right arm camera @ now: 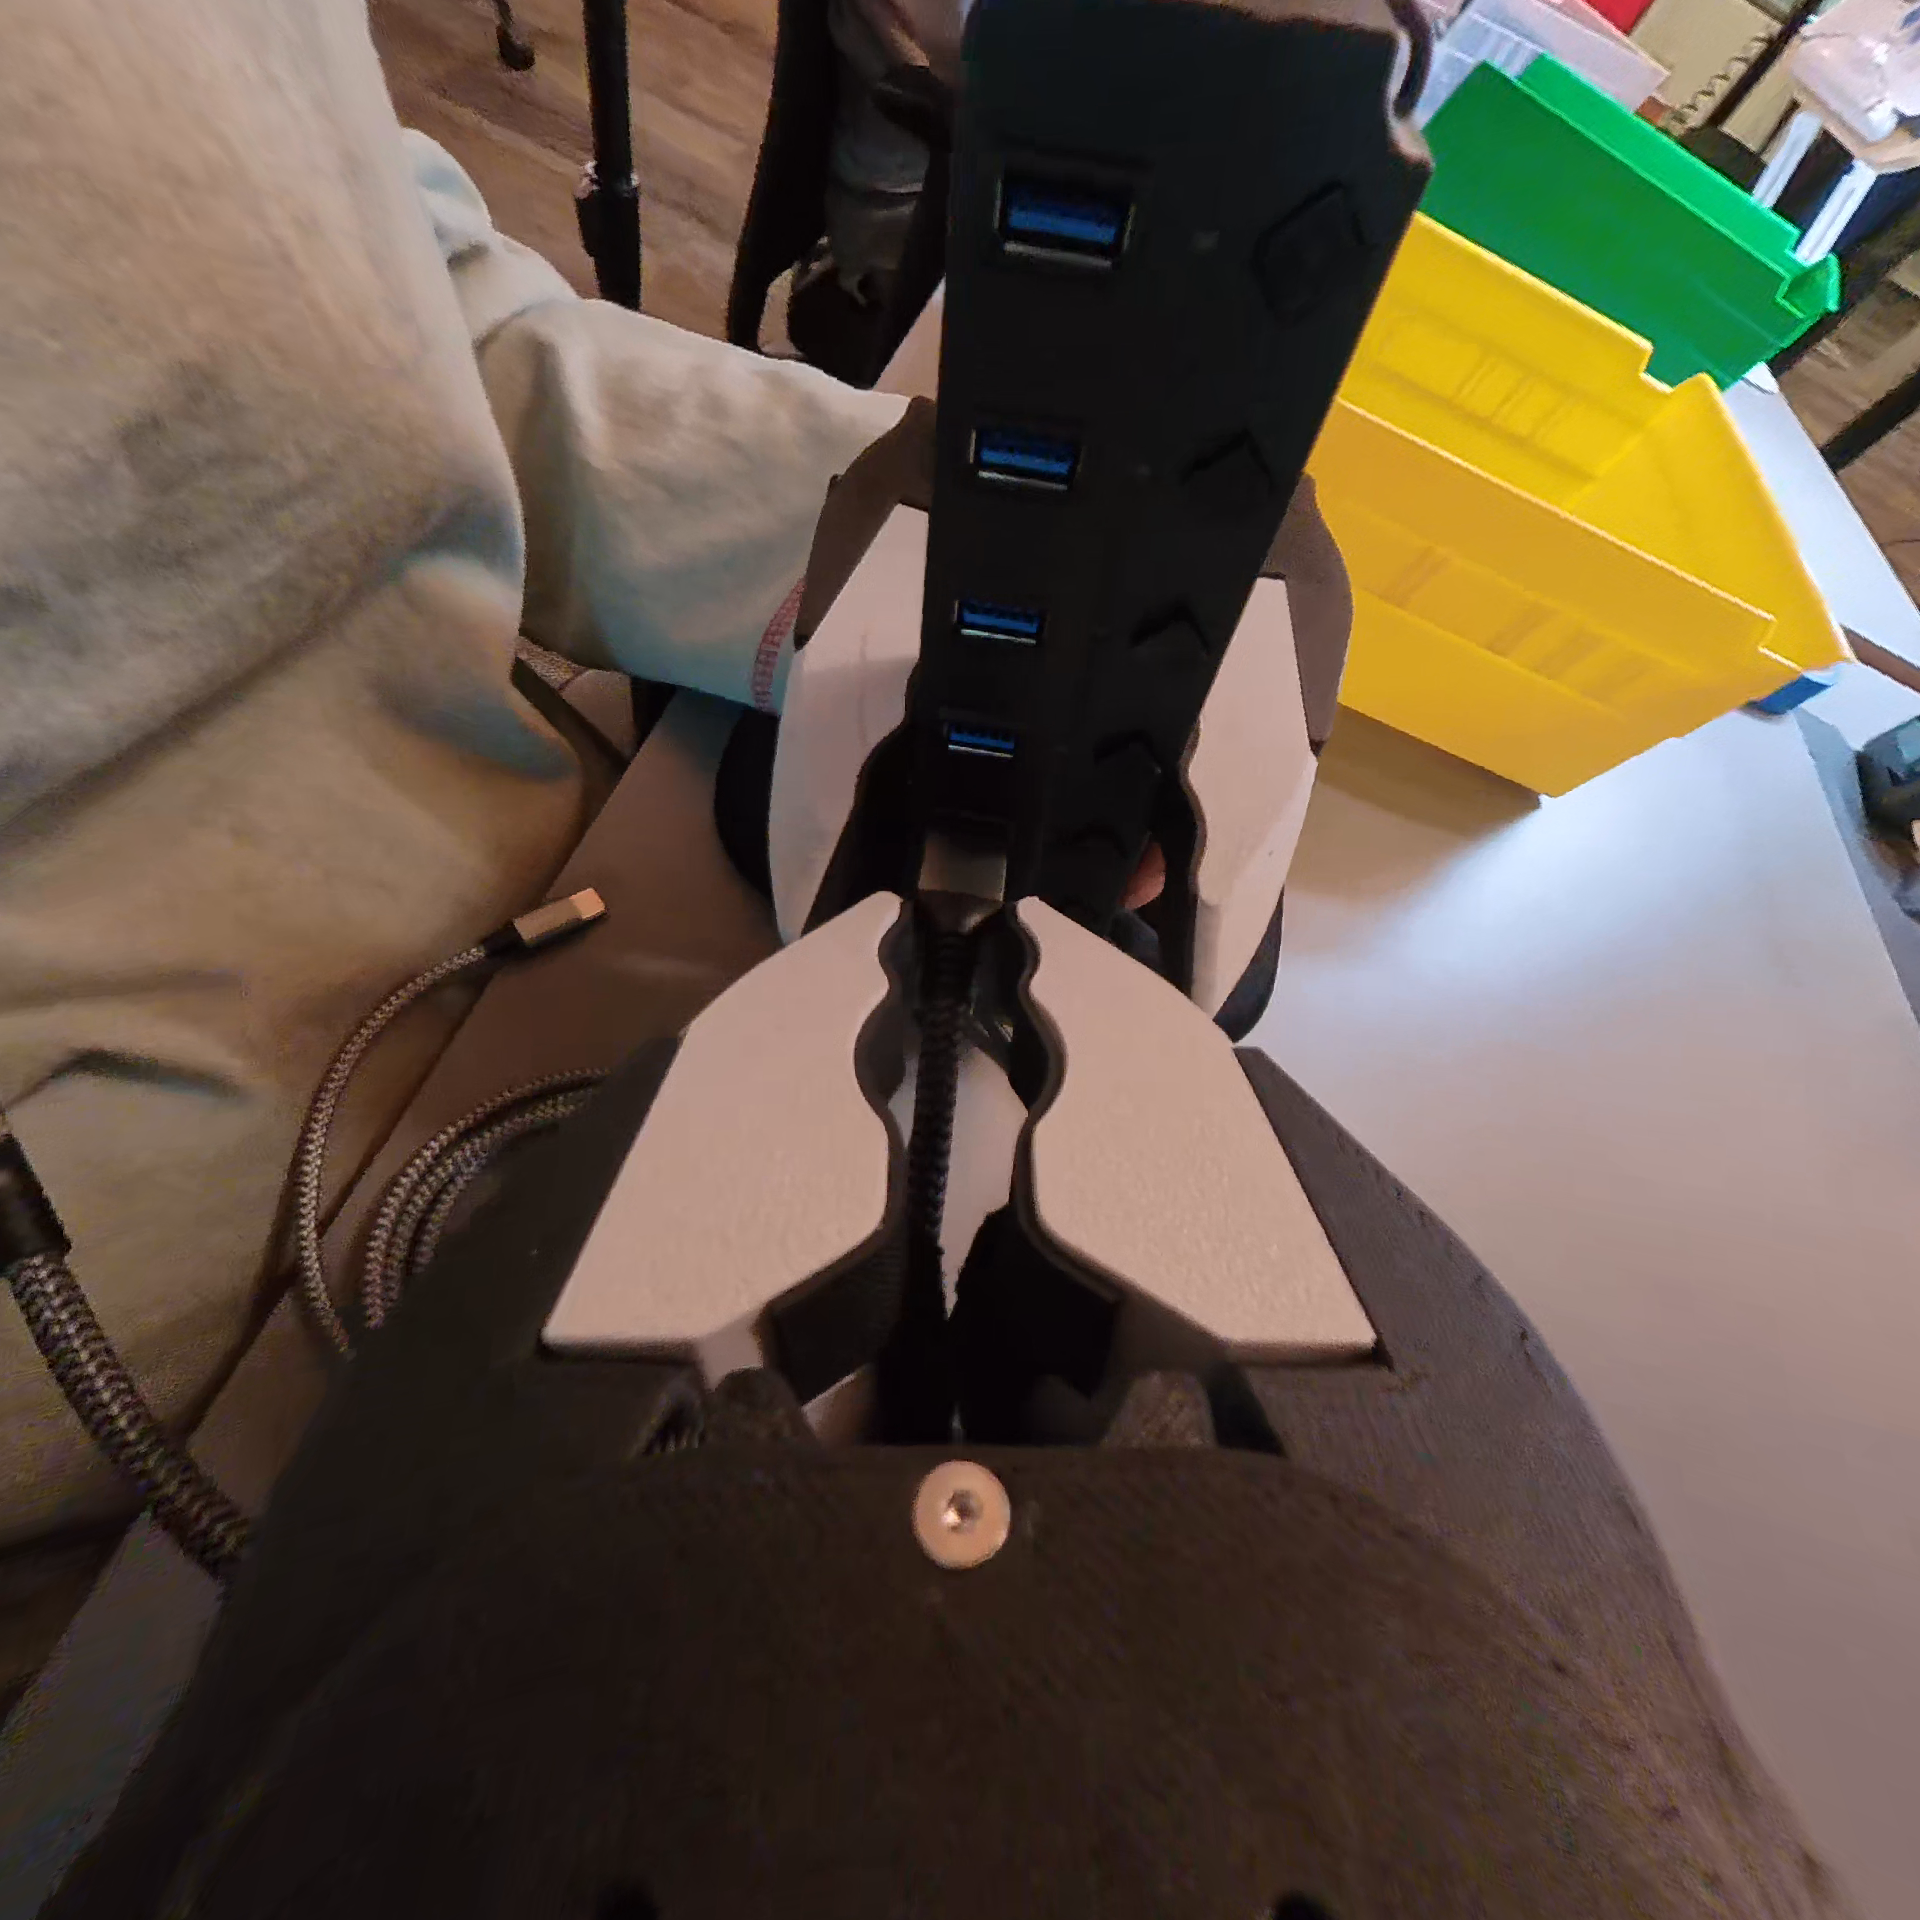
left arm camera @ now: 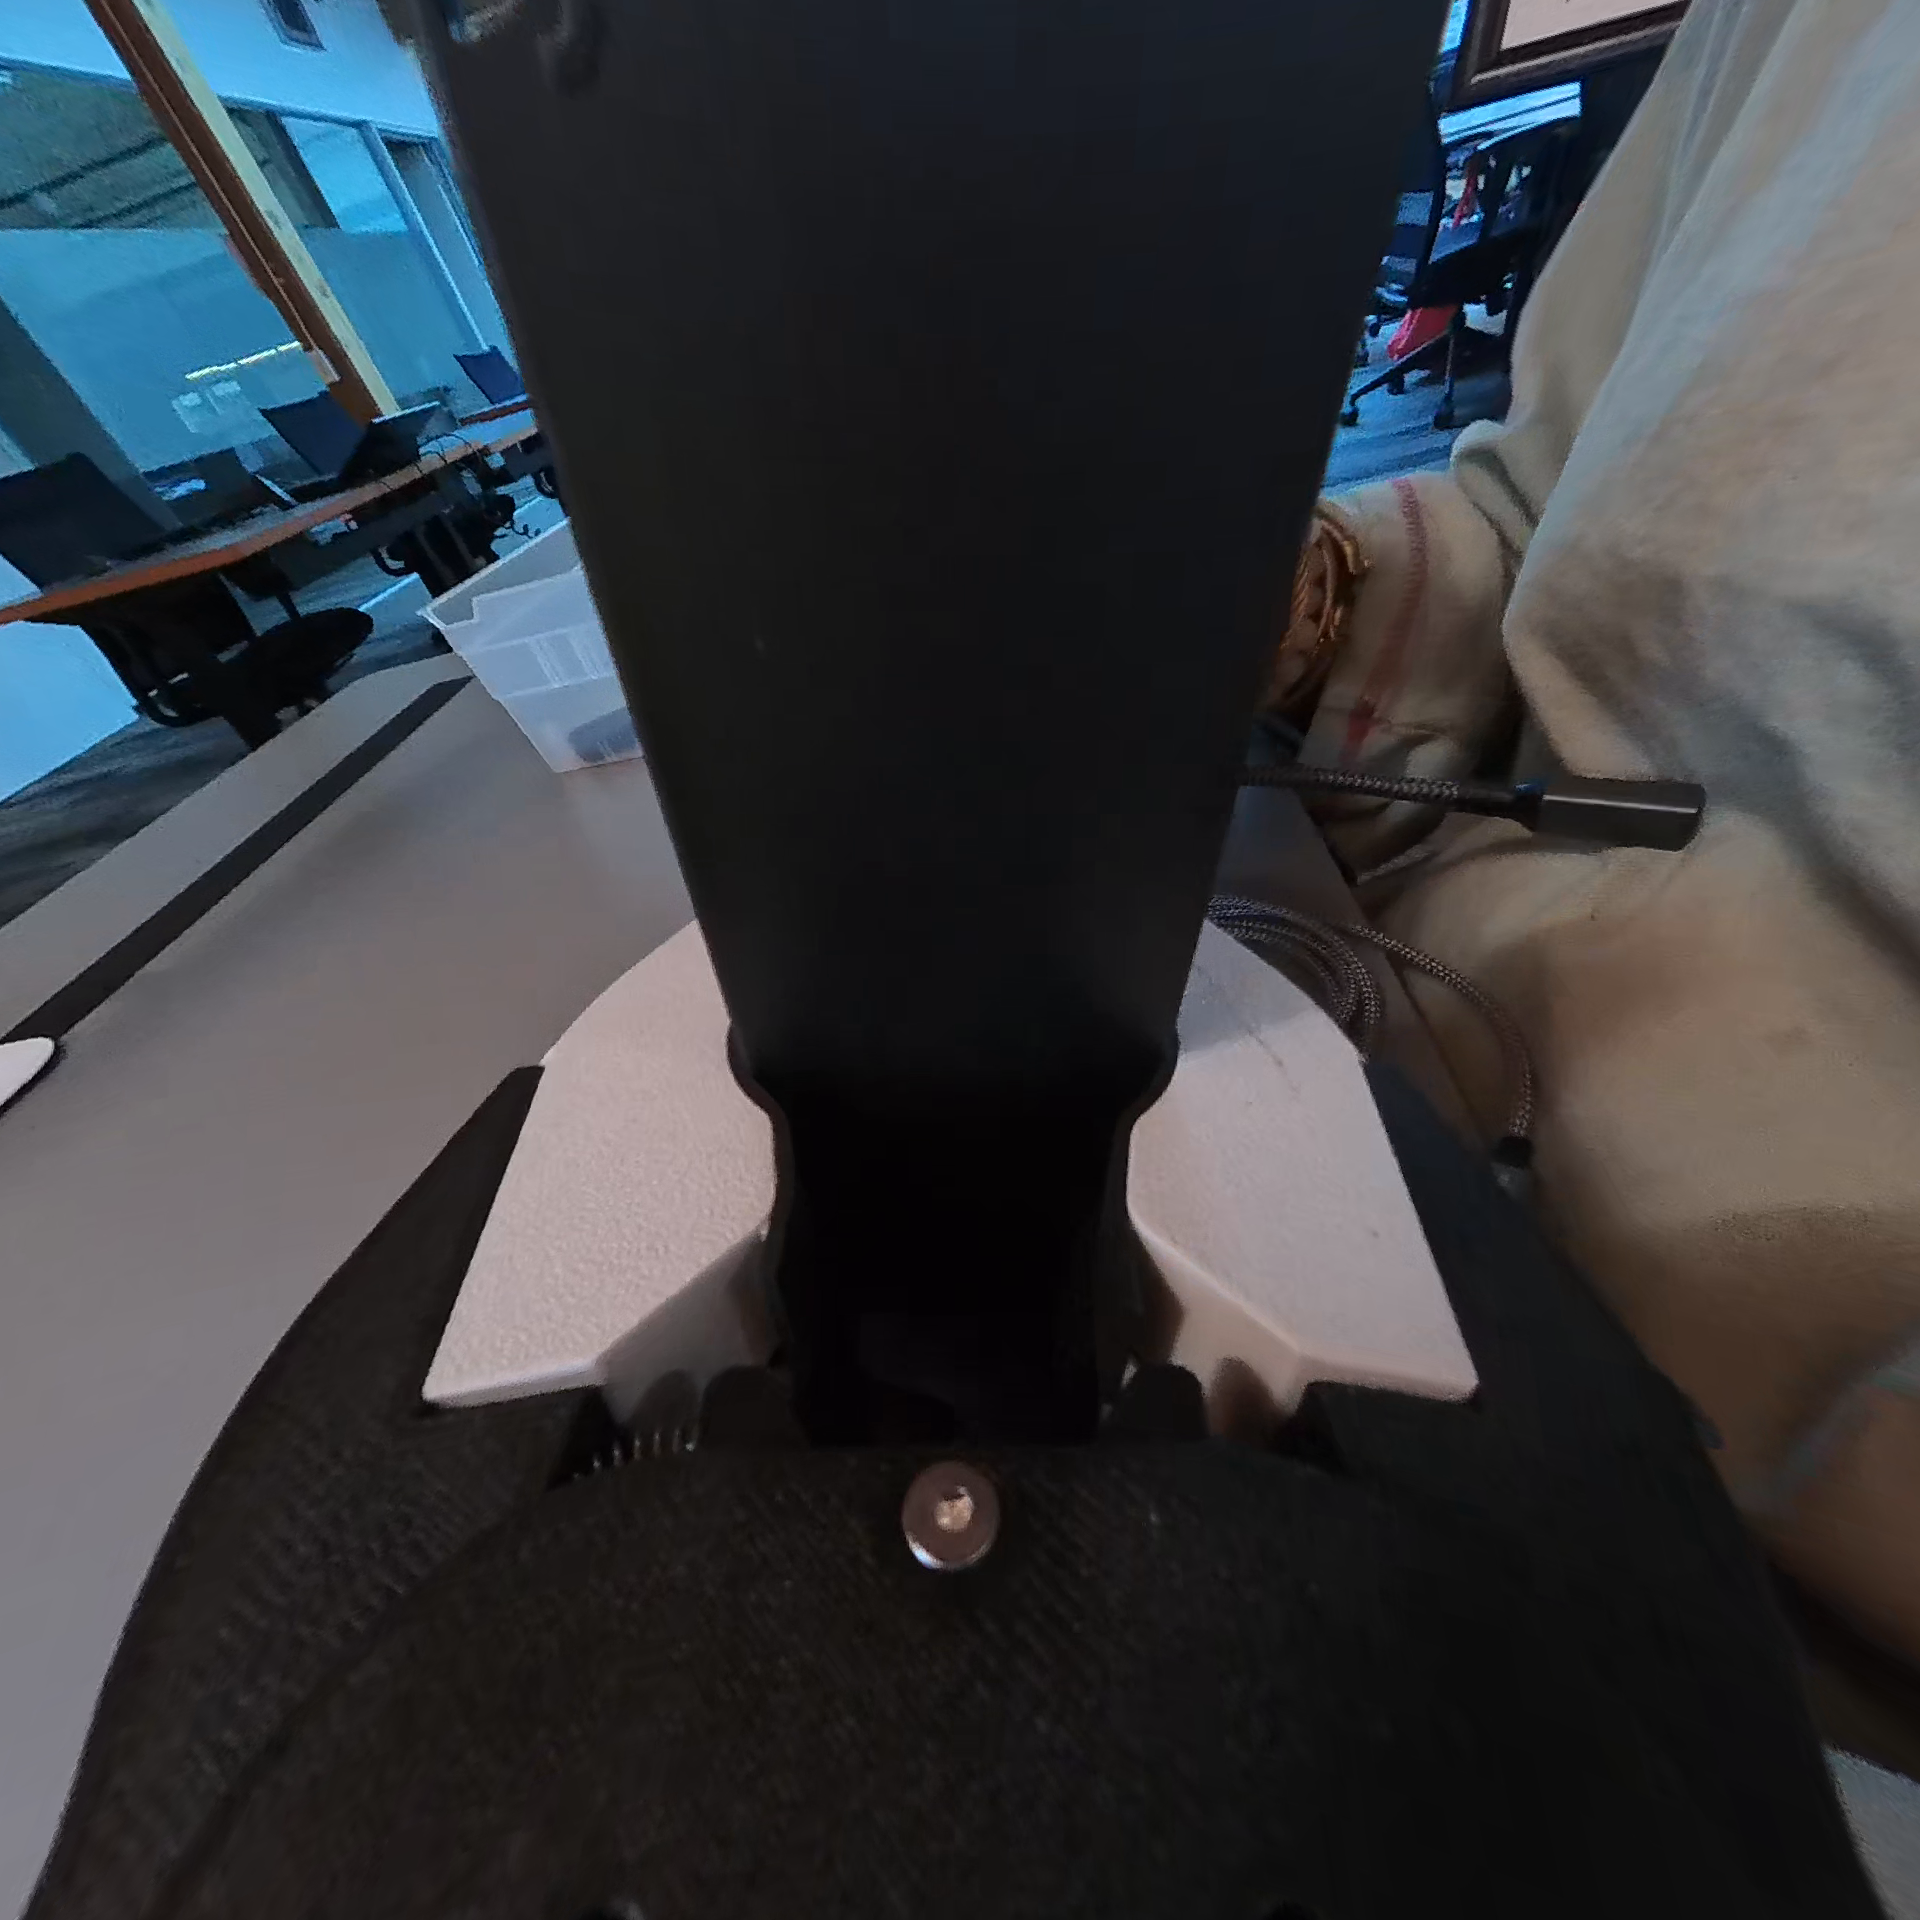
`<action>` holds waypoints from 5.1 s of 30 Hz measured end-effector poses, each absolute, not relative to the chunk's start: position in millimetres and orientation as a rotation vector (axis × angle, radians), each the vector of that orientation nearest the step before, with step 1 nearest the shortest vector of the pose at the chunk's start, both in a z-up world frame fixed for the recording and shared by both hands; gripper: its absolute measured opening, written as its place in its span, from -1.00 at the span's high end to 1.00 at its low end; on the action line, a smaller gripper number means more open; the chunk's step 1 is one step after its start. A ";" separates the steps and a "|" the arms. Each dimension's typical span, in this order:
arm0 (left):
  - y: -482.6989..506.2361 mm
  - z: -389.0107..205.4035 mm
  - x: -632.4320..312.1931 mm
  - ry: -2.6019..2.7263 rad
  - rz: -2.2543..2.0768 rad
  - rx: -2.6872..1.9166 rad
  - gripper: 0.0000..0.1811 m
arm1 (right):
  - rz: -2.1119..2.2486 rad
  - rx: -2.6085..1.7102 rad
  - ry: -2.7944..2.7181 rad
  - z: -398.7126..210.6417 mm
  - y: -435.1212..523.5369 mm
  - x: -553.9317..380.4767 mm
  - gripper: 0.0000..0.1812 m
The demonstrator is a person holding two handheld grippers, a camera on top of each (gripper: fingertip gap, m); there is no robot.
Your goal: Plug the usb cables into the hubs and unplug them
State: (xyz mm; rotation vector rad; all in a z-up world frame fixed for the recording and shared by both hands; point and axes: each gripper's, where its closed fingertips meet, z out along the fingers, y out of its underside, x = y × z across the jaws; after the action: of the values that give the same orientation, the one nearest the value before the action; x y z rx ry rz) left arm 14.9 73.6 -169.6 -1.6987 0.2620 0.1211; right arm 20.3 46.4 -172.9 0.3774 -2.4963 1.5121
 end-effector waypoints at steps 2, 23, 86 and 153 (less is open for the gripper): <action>72.9 -168.2 13.2 0.248 0.123 -1.691 0.29 | 1.528 0.404 -2.499 -171.4 45.7 18.4 0.83; 73.9 -172.5 12.8 0.252 0.127 -1.721 0.29 | 1.455 0.294 -2.444 -174.4 57.4 21.5 0.89; 69.5 -167.1 10.7 0.223 0.115 -1.695 0.29 | 0.089 -0.314 -1.699 -160.7 457.4 -32.0 0.90; 40.9 -183.6 17.7 0.246 0.068 -1.900 0.29 | 1.865 -0.060 -2.208 -158.1 69.3 3.6 0.85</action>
State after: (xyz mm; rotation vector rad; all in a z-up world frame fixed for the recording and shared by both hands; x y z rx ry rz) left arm 17.7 40.9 -183.6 -1.8998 0.2459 0.0679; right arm 3.6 69.3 -158.1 -0.0601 -2.2080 1.8651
